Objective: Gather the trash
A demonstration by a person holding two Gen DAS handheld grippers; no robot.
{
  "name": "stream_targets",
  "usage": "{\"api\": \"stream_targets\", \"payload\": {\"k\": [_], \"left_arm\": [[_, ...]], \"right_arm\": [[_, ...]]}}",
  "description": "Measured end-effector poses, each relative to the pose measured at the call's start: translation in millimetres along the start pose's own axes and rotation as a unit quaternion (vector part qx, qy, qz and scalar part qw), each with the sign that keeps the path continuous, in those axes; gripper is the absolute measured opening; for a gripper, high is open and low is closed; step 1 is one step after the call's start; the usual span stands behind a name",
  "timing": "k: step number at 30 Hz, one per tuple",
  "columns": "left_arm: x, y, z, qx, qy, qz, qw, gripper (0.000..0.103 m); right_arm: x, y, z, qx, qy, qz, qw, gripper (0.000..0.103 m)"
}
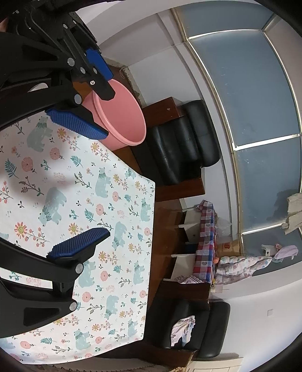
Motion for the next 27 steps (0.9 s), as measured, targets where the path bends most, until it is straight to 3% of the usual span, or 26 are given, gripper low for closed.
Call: {"api": "stream_targets", "payload": {"k": [27], "left_arm": [[-31.1, -2.5, 15.6, -0.022, 0.020, -0.036, 0.9989, 0.047]], "right_arm": [[-20.7, 6.8, 40.9, -0.023, 0.012, -0.026, 0.999, 0.077]]}}
Point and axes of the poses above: each gripper's, at about its wrist camera, not at the fingertips, and z roughly against the way its jaws point, x to its left, y to its underside, the point moved 8 cm from there along -z, roughly the way its jaws point, and after that the axes turned 12 degrees about x, right-handed, at the moved point
